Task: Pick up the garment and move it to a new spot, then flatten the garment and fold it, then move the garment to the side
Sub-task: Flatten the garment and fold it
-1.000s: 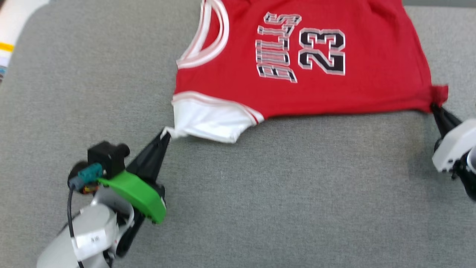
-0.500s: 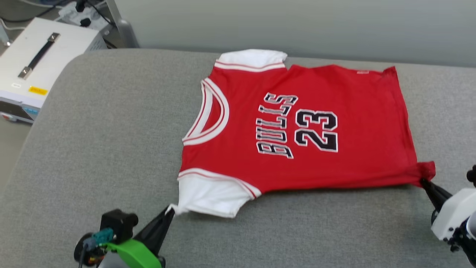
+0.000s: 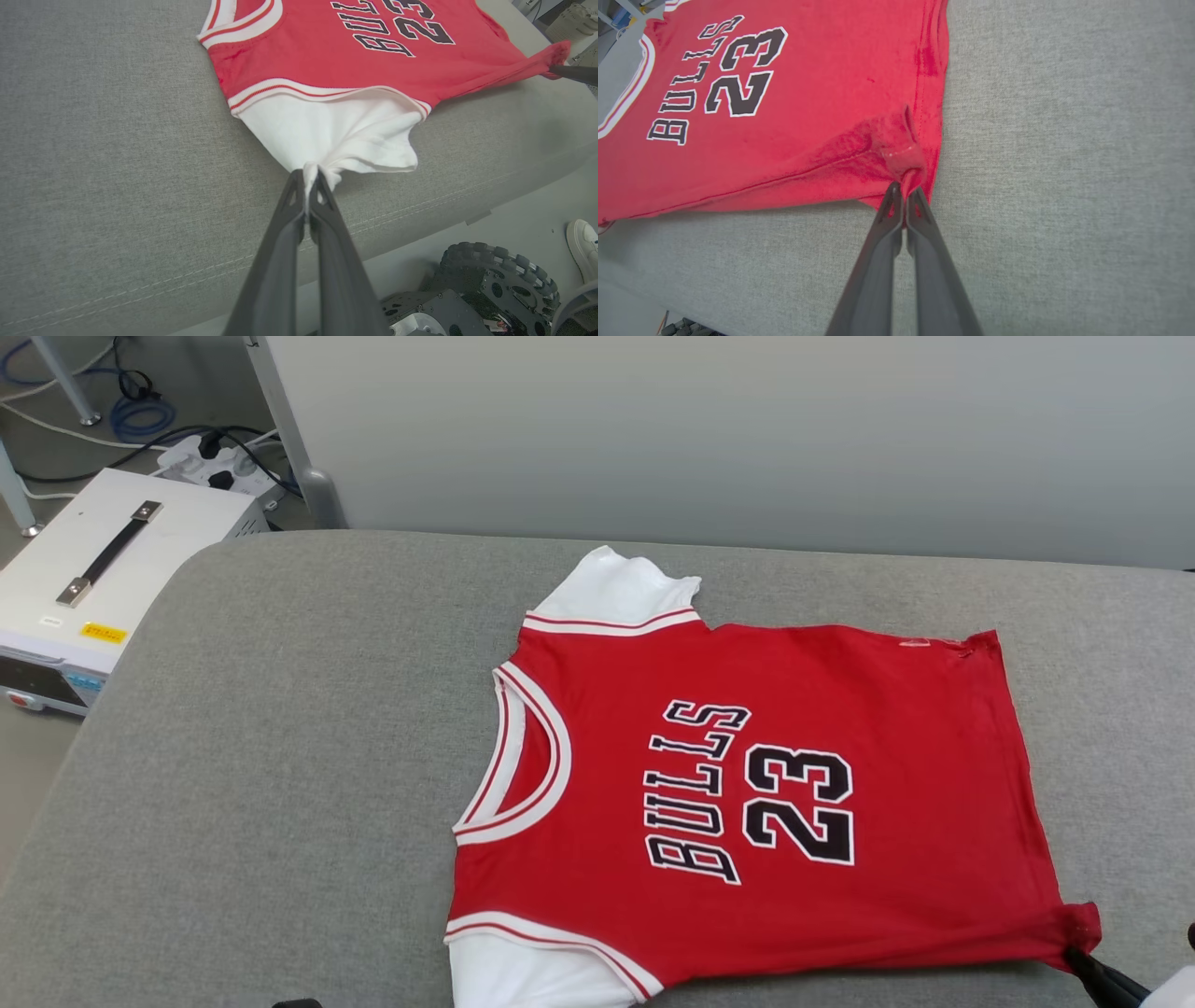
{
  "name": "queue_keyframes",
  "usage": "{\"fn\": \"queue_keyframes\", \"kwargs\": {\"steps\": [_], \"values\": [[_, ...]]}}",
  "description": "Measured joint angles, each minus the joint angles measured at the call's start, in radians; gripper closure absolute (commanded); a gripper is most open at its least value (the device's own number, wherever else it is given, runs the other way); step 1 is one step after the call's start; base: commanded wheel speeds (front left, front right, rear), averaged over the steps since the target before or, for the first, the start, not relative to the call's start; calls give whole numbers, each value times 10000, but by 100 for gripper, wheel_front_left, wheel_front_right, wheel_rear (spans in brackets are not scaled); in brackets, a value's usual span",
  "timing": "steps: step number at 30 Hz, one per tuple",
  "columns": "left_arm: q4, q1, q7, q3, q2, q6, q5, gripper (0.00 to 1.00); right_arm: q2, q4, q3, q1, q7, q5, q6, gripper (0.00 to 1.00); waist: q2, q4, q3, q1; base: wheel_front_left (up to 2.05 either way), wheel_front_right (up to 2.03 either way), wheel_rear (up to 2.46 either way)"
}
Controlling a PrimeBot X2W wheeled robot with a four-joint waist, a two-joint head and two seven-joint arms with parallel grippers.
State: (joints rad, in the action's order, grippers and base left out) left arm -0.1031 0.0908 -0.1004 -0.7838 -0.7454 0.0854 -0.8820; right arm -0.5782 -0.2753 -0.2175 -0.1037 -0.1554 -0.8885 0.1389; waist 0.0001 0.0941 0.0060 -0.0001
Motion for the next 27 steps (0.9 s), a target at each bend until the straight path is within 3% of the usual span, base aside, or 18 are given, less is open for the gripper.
{"fn": "queue_keyframes", "kwargs": {"steps": [7, 14, 19, 27], "values": [[-617, 344, -58, 67, -351, 240, -148, 100, 311, 1488, 1103, -1080, -447, -27, 0, 100, 0, -105, -26, 0, 0, 0, 0], [-610, -408, -445, 623, -167, 326, -90, 100, 646, 2447, 1850, -1234, -813, 286, -2, 100, 0, -170, 283, 0, 0, 0, 0], [-433, -1576, -259, 872, -69, 73, -63, 100, 779, 2755, 2184, -1075, -1058, 560, -2, 100, 0, -255, 613, 1, 0, 0, 0], [552, -3835, 1643, 786, -4, -593, -86, 100, 1114, 2487, 2140, 405, -1567, 1235, -2, 100, 0, -602, 1357, 1, 0, 0, 0]]}}
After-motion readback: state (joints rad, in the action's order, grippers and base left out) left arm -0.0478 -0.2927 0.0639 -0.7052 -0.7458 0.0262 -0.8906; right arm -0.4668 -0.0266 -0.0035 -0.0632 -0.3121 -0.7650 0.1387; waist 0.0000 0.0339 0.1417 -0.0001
